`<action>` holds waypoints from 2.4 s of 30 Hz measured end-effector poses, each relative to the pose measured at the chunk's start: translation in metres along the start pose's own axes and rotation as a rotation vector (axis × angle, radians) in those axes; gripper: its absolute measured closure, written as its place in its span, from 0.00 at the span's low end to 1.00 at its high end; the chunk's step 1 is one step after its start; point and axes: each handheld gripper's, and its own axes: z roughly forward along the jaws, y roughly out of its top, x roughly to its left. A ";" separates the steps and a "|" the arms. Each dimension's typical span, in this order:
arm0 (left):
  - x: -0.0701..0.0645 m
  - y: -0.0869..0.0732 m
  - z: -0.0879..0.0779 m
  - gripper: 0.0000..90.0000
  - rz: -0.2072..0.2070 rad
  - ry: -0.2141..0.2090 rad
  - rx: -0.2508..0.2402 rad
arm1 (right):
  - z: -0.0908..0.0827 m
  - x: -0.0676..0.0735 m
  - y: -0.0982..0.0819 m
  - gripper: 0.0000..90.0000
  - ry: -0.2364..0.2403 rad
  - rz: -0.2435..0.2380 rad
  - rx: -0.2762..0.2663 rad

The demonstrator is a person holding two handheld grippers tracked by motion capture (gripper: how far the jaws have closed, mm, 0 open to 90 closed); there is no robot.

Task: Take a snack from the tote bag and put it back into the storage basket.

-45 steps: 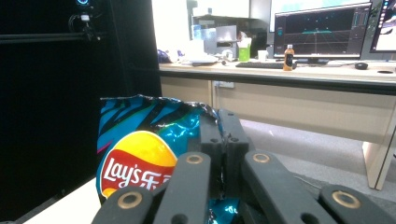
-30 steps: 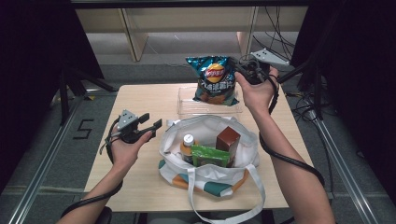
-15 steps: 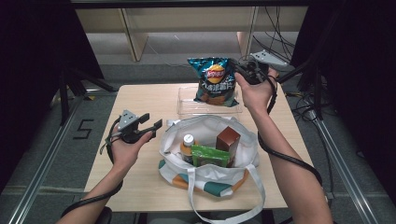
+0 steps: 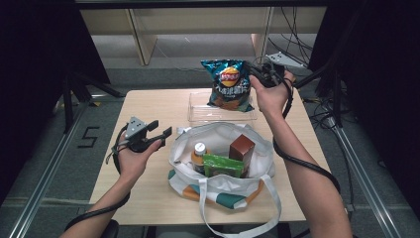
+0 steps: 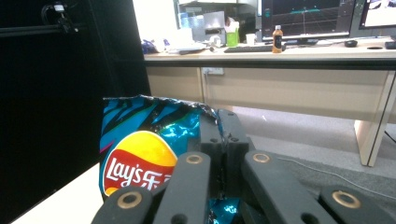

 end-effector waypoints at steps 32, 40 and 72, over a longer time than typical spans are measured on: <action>0.000 -0.002 0.001 0.42 -0.005 -0.003 0.002 | 0.022 -0.014 -0.020 1.00 -0.037 0.058 0.022; 0.000 -0.002 0.001 0.42 -0.004 -0.003 0.002 | 0.027 -0.017 -0.022 1.00 -0.049 0.063 0.021; 0.001 -0.002 0.000 0.41 -0.004 -0.003 -0.003 | 0.050 -0.019 -0.034 1.00 -0.071 0.080 0.059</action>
